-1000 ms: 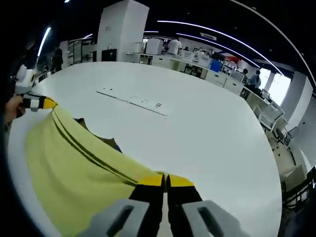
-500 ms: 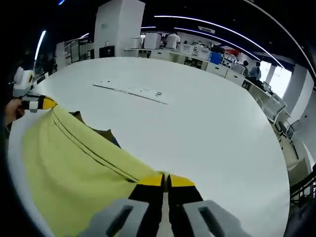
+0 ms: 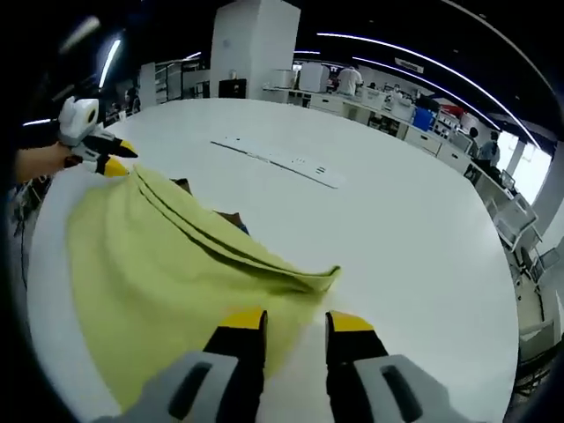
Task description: Fold the garment on the visible template until the final outline fits inside the template.
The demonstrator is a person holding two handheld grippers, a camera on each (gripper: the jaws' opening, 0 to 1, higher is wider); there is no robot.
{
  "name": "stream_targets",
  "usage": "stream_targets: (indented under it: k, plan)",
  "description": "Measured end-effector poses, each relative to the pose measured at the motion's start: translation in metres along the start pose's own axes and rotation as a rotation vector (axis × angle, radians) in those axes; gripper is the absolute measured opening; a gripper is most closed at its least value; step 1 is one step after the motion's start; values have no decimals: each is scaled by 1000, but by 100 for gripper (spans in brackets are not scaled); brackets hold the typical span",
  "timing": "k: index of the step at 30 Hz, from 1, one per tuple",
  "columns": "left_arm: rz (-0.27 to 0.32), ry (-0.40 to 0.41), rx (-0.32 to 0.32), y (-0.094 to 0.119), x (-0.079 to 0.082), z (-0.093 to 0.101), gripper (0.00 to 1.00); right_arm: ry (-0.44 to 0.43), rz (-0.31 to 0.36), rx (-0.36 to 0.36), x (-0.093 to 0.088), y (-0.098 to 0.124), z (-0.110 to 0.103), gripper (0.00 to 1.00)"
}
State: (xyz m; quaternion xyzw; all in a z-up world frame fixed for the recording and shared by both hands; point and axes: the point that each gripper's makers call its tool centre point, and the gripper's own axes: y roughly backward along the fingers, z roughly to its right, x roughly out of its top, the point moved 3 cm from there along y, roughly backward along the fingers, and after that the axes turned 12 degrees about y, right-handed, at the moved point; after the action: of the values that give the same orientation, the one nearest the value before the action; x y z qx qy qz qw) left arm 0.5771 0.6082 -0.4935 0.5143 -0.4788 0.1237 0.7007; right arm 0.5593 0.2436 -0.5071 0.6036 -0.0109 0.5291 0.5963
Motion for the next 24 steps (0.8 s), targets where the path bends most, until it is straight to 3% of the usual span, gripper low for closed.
stream_targets:
  k: [4, 8, 12, 18, 24]
  plan:
    - [-27, 21, 15, -13, -6, -4, 27, -75, 41, -35, 8, -6, 5, 23]
    - [-10, 49, 25, -22, -2, -7, 27, -132, 81, -65, 15, -16, 12, 23]
    - [40, 161, 103, -29, 7, -19, 28, -223, 74, -119, 16, -28, 19, 23]
    - [87, 328, 175, -26, 8, -33, 36, -330, 83, -176, 16, -28, 29, 23]
    - [96, 373, 181, -16, 8, -36, 43, -353, 84, -165, 18, -23, 27, 26]
